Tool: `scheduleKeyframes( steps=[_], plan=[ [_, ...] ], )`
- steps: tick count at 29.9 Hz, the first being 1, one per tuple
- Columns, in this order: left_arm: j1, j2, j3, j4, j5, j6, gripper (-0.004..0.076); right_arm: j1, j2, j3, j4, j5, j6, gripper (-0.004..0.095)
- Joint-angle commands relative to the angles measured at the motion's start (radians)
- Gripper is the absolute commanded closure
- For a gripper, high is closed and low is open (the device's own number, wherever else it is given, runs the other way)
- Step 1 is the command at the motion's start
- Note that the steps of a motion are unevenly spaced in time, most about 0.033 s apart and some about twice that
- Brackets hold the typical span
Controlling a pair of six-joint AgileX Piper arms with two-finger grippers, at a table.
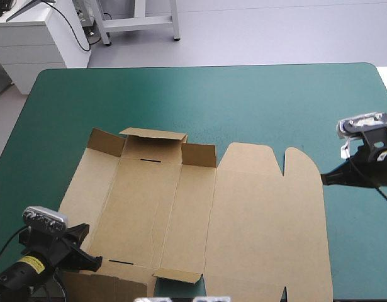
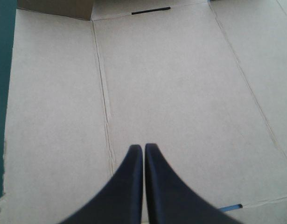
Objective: Fold the box
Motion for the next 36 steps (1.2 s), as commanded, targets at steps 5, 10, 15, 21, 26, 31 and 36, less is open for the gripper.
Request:
scheduleKeyframes(
  steps=[5, 10, 15, 21, 26, 31, 36],
  plan=[
    [-0.001, 0.21, -0.184, -0.022, -0.053, -0.067, 0.0731, -0.01, -0.166, 0.184, 0.03, -0.146, 0.065, 0.0929],
    [0.01, 0.376, -0.304, 0.001, -0.032, -0.067, 0.0731, -0.01, -0.171, 0.225, 0.026, -0.158, 0.065, 0.0929],
    [0.09, 0.567, -0.428, 0.017, 0.046, -0.067, 0.0731, -0.01, -0.171, 0.231, 0.051, -0.203, 0.065, 0.0929],
    [0.31, 0.751, -0.582, -0.122, 0.221, 0.12, 0.0731, -0.01, -0.171, 0.231, 0.077, -0.203, 0.034, 0.0929],
    [0.585, 0.828, -0.642, -0.359, 0.383, 0.307, 0.0731, -0.01, -0.171, 0.231, 0.077, -0.222, 0.03, 0.0929],
    [0.791, 0.879, -0.627, -0.377, 0.445, 0.416, 0.0731, -0.01, -0.171, 0.231, 0.077, -0.243, 0.027, 0.0929],
    [0.852, 0.916, -0.627, -0.333, 0.446, 0.469, 0.0731, -0.008, -0.171, 0.231, 0.078, -0.246, 0.027, 0.0929]
  ],
)
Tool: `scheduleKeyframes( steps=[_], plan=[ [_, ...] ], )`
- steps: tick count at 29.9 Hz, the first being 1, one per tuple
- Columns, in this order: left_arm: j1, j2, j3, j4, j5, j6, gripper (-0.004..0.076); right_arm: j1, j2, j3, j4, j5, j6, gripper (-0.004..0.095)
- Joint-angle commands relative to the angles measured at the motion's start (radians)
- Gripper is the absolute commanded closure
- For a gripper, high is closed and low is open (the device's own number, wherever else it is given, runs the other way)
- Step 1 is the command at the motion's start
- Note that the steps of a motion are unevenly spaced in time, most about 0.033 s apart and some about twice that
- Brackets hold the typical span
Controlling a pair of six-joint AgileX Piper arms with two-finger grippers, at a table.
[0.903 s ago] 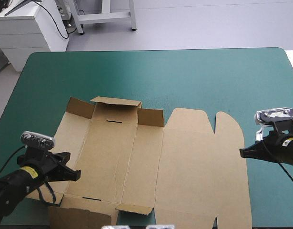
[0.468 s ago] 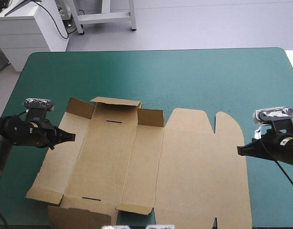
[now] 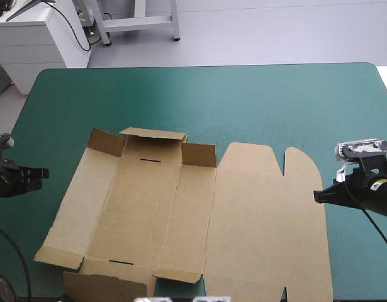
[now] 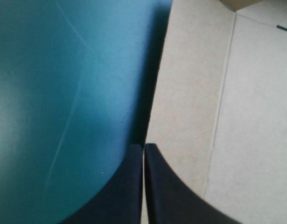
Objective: Fold the box
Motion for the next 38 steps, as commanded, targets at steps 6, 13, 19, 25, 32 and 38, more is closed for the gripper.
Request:
scheduleKeyframes(
  steps=[6, 13, 19, 25, 32, 38],
  plan=[
    [0.015, 0.052, 0.045, 0.025, 0.068, 0.108, 0.0731, -0.005, -0.011, -0.025, 0.019, -0.059, -0.016, 0.0929],
    [0.015, 0.088, 0.079, 0.03, 0.073, 0.152, 0.0675, -0.005, -0.011, -0.025, 0.019, -0.059, -0.016, 0.0929],
    [0.015, 0.088, 0.098, 0.012, 0.057, 0.107, 0.0304, -0.005, -0.011, -0.025, 0.018, -0.053, -0.016, 0.0929],
    [0.015, 0.088, 0.218, -0.01, 0.038, 0.151, 0.0272, -0.005, -0.011, -0.025, 0.018, -0.051, -0.016, 0.0929],
    [0.015, 0.088, 0.263, -0.083, 0.029, 0.18, 0.0304, -0.005, -0.011, -0.025, 0.019, -0.051, -0.02, 0.0929],
    [-0.058, 0.088, 0.263, -0.092, 0.063, 0.196, 0.0321, -0.005, -0.011, -0.025, 0.019, -0.051, -0.02, 0.0929]
  ],
)
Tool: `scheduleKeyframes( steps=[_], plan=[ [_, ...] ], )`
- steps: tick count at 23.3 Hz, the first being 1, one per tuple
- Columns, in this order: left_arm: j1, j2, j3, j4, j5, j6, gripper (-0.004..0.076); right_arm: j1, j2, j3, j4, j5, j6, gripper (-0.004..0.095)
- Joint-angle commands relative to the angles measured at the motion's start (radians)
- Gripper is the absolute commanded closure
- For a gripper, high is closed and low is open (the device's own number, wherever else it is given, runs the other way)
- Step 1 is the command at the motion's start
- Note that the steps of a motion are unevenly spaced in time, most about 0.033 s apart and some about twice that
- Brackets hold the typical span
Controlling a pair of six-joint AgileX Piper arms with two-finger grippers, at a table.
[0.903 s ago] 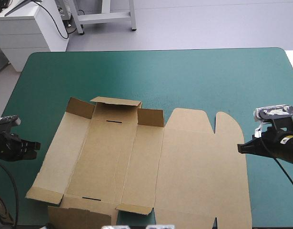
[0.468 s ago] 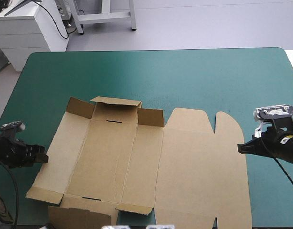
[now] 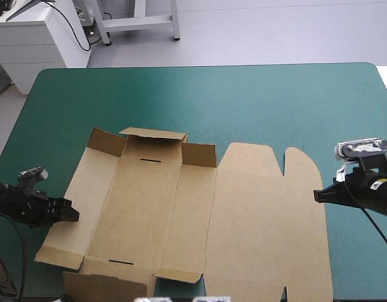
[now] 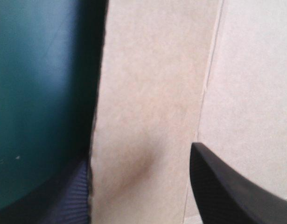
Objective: Fold the box
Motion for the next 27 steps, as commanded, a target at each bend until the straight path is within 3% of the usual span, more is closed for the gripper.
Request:
scheduleKeyframes(
  steps=[1, 9, 11, 13, 14, 20, 27],
  plan=[
    [-0.056, -0.027, -0.015, -0.035, 0.09, 0.005, 0.0325, -0.005, -0.011, -0.025, 0.017, -0.04, -0.009, 0.0929],
    [-0.168, -0.027, -0.015, -0.039, 0.096, -0.023, 0.0422, -0.005, -0.011, -0.025, 0.019, -0.04, -0.009, 0.0929],
    [-0.168, -0.027, -0.015, -0.028, 0.096, -0.055, 0.0495, -0.005, -0.011, -0.025, 0.019, -0.038, -0.009, 0.0929],
    [-0.168, -0.027, -0.015, -0.013, 0.096, -0.061, 0.07, -0.005, -0.011, -0.025, 0.019, -0.038, -0.009, 0.0929],
    [-0.168, -0.027, -0.015, -0.005, 0.096, -0.08, 0.0726, -0.005, -0.011, -0.025, 0.019, -0.038, -0.009, 0.0929],
    [-0.261, -0.027, -0.05, 0.027, 0.082, -0.08, 0.0731, -0.005, -0.011, -0.025, 0.019, -0.031, -0.009, 0.0929],
    [-0.404, -0.027, -0.274, 0.091, 0.046, -0.079, 0.0731, -0.005, -0.011, -0.025, 0.019, -0.031, -0.009, 0.0929]
  ],
)
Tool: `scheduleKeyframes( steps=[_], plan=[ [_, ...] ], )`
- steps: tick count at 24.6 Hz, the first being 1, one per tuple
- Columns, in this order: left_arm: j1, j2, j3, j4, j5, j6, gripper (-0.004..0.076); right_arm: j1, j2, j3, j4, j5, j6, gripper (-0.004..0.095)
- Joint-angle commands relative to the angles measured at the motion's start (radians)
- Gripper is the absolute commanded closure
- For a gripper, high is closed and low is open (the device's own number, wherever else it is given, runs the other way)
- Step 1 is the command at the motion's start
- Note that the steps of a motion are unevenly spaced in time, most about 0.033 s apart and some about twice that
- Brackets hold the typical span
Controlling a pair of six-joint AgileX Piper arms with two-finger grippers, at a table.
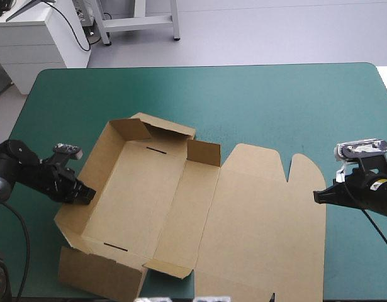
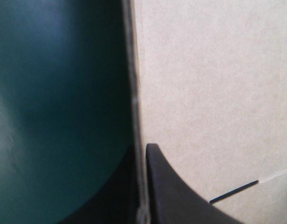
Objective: Fold the box
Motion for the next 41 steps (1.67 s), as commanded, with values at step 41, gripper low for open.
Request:
scheduleKeyframes(
  steps=[41],
  plan=[
    [-1.221, 0.201, -0.418, 1.215, -0.815, -0.229, 0.0731, -0.005, -0.011, -0.028, 0.042, -0.229, 0.042, 0.0927]
  ],
)
